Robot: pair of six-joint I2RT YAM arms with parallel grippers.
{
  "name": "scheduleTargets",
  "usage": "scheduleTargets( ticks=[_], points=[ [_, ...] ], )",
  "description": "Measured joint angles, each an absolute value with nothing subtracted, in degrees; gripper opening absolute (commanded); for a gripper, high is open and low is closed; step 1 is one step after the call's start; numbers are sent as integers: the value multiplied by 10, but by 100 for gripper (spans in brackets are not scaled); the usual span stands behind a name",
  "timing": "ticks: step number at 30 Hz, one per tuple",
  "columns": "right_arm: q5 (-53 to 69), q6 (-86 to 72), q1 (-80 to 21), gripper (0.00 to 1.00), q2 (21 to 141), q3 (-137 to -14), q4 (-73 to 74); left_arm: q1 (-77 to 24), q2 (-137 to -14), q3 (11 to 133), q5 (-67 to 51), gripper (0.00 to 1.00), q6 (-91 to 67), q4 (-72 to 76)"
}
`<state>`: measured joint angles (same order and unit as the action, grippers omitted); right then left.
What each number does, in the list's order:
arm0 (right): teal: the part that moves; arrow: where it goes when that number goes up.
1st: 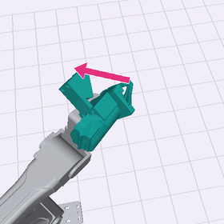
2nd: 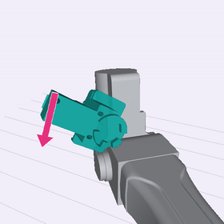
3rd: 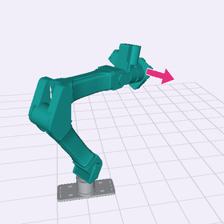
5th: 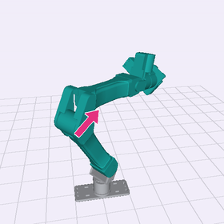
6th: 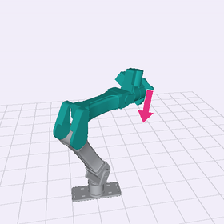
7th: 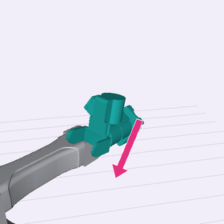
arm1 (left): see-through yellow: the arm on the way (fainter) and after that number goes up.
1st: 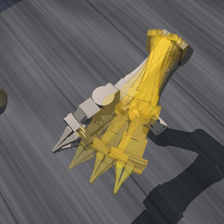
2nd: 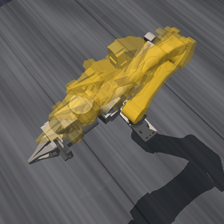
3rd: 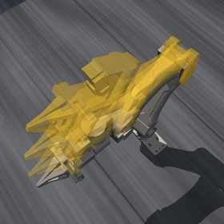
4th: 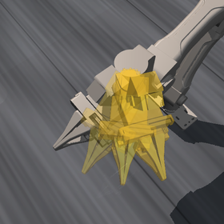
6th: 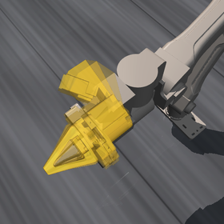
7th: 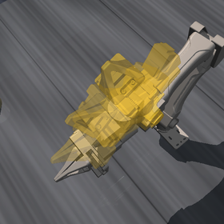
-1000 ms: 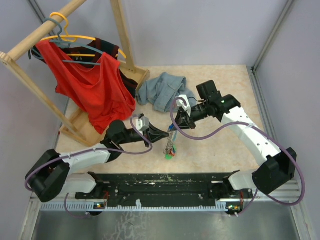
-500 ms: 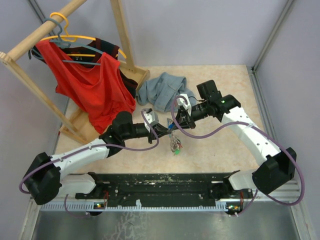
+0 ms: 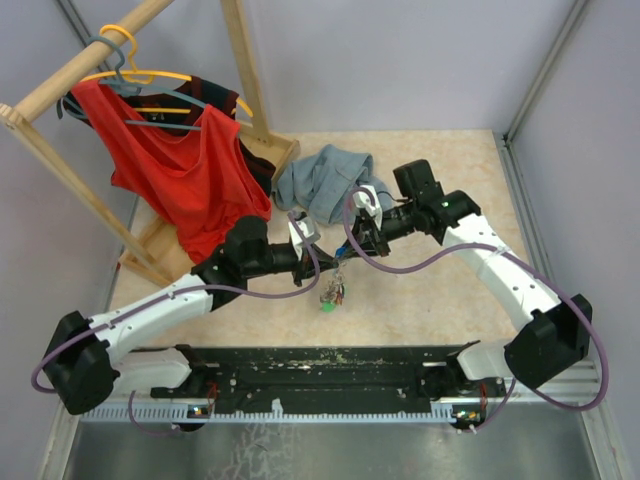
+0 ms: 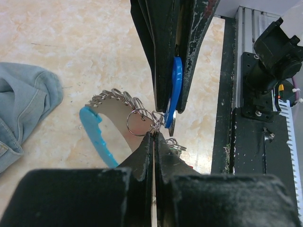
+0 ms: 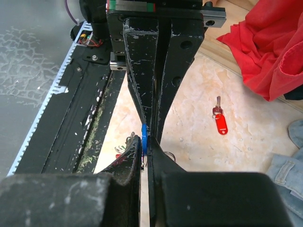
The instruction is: Remove the keys from the keyring
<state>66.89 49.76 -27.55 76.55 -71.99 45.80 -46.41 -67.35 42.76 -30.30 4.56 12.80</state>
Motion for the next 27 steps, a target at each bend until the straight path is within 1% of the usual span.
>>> scheduleTargets(
  ticks=[11, 16, 19, 25, 27],
  points=[
    [689, 429, -276, 0, 766, -686, 390, -464, -674, 433, -311, 0, 43, 113],
    [697, 408, -276, 0, 767, -682, 374, -463, -674, 425, -311, 0, 34, 137],
    [697, 404, -276, 0, 767, -681, 373, -463, -669, 400, -309, 8, 25, 177],
    [696, 409, -275, 0, 767, -681, 376, -464, -643, 321, -309, 16, 7, 287],
    [698, 418, -275, 0, 767, -681, 383, -464, -635, 292, -311, 21, 3, 331]
  ],
)
